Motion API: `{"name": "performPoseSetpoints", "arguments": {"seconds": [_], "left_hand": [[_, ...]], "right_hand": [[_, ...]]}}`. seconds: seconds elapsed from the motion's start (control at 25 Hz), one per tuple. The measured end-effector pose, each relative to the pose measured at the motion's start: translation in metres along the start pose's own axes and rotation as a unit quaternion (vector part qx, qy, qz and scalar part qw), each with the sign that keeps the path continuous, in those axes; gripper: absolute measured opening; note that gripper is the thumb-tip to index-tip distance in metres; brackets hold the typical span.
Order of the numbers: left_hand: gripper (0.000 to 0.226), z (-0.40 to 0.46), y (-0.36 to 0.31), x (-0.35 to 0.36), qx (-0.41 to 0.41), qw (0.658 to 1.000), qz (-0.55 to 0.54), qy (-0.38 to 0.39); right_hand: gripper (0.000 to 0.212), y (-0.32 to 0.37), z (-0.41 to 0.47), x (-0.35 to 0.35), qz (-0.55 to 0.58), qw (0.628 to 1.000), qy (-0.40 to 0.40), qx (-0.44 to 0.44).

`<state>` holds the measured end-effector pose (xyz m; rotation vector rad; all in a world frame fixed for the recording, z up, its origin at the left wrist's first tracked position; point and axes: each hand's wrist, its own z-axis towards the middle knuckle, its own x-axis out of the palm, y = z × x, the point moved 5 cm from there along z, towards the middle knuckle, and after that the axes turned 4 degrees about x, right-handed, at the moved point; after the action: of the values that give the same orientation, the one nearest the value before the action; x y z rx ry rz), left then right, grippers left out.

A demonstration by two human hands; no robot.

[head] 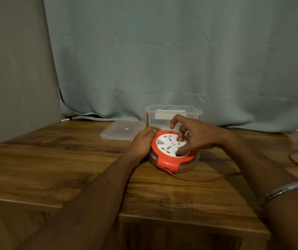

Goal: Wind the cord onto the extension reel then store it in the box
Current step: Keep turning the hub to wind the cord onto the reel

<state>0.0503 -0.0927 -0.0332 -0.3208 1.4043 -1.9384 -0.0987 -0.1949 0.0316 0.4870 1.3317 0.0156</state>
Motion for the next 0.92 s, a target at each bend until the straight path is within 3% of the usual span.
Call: {"name": "performPoseSetpoints", "arguments": {"seconds": [0.2,0.48,0.72,0.84,0.92], "left_hand": [[0.019,-0.003,-0.005,0.001,0.0,1.0,0.013,-0.014],[0.02,-0.002,-0.005,-0.005,-0.024,0.998,0.021,-0.061],[0.018,-0.002,-0.006,-0.002,-0.019,0.997,0.057,-0.044],[0.017,-0.002,-0.005,-0.002,-0.014,0.997,0.061,-0.043],[0.016,-0.002,-0.004,-0.001,-0.014,0.997,0.064,-0.036]], "right_hand": [[0.063,-0.001,0.009,0.005,-0.053,0.997,-0.035,0.031],[0.055,0.001,0.004,0.002,-0.041,0.998,-0.038,0.03],[0.042,0.011,0.007,0.006,-0.085,0.993,-0.083,0.026],[0.027,0.01,0.007,0.003,-0.034,0.997,-0.073,0.004],[0.037,0.007,0.004,-0.003,0.019,0.998,-0.048,-0.024]]}}
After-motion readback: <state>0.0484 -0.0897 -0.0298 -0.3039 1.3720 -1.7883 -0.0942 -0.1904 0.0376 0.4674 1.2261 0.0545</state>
